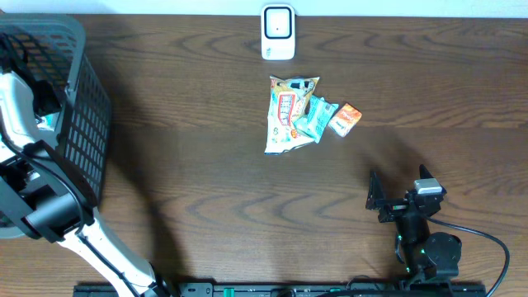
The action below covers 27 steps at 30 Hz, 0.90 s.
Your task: Scan the item barcode
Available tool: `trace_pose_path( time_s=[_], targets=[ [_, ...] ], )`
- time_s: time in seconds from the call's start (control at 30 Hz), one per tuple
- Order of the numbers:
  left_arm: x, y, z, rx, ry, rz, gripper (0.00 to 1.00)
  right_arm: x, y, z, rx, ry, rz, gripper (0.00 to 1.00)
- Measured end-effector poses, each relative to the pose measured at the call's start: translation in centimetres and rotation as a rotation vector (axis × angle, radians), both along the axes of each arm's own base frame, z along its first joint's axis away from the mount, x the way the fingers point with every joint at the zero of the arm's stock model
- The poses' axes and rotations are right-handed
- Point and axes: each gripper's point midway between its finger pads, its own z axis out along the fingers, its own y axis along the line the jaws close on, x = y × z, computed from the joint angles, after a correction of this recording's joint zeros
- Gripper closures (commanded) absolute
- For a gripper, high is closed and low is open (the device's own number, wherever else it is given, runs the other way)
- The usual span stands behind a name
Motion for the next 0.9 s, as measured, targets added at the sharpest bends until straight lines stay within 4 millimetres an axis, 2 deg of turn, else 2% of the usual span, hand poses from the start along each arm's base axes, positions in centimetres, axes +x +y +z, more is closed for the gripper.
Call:
trace_pose_path(
  time_s=[0.2, 0.43, 0.73, 0.9],
  targets=[
    [1.2, 0.8, 0.1, 0.036, -0.055, 0.001, 0.30, 0.0, 0.0, 0.0, 0.000, 0.000, 0.000, 0.01],
    [2.1, 0.4, -0.2, 0.011, -0.086, -0.028, 0.30, 0.0, 0.0, 0.0, 0.000, 0.000, 0.000, 0.01],
    [2.2, -0.4, -4.5, -0.060, -0.008, -0.096, 0.30, 0.0, 0.0, 0.0, 0.000, 0.000, 0.000, 0.01],
    [2.1, -0.5, -5.1, -0.065, 0.007, -0.115, 0.31, 0.0, 0.0, 0.0, 0.000, 0.000, 0.000, 0.01]
  ],
)
